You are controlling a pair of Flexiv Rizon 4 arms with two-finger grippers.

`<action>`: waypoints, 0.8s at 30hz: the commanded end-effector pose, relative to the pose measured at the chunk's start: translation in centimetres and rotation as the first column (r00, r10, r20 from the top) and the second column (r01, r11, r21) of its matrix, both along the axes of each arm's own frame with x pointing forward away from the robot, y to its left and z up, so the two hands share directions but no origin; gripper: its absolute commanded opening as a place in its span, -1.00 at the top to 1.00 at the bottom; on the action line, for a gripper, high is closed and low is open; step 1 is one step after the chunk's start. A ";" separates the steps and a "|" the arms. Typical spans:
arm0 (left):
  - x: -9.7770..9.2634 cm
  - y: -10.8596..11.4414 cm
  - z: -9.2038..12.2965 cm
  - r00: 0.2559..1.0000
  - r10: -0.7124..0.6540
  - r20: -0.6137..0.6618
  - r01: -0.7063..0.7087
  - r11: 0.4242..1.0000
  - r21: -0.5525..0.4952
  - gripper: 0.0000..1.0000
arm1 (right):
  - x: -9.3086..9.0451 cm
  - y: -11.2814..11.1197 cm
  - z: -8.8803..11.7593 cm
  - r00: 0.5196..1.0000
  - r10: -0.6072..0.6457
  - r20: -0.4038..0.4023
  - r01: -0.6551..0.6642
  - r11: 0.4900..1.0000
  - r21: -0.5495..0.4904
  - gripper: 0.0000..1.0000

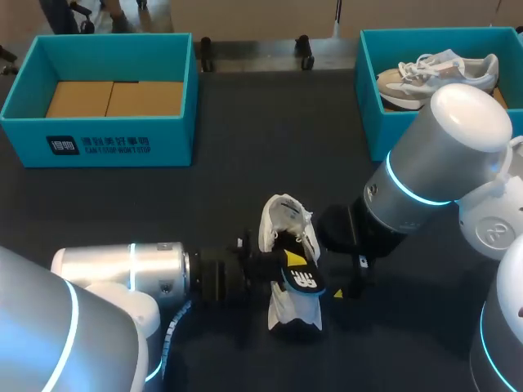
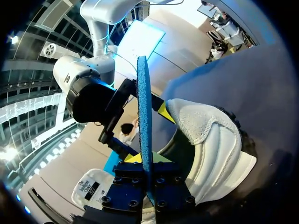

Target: Take the shoe out of the shoebox, open the shoe tongue, remove and reinsert the insole, then place the shoe into the shoebox

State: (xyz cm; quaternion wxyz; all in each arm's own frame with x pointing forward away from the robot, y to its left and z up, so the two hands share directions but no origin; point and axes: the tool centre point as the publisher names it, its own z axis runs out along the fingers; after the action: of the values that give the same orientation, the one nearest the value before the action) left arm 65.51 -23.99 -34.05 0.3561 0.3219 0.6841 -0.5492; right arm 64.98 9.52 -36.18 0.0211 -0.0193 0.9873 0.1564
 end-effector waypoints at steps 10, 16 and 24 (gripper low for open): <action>-0.9 0.2 1.2 0.996 -0.024 -0.086 0.022 0.999 -0.029 0.60 | -0.1 0.0 -0.1 1.000 -0.001 0.003 0.001 1.000 0.000 -1.00; -1.4 0.4 2.0 0.993 -0.042 -0.110 0.037 0.998 -0.046 0.55 | -0.1 0.0 -0.1 1.000 -0.001 0.003 0.001 1.000 0.000 -1.00; -2.2 0.4 2.6 0.989 -0.073 -0.131 0.066 0.996 -0.058 0.62 | -0.1 0.0 -0.1 1.000 -0.001 0.003 0.001 1.000 0.000 -1.00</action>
State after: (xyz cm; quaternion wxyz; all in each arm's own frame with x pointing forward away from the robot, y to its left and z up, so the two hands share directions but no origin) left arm 63.46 -23.97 -31.71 0.3014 0.2965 0.6797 -0.5994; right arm 64.98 9.52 -36.18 0.0211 -0.0193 0.9873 0.1564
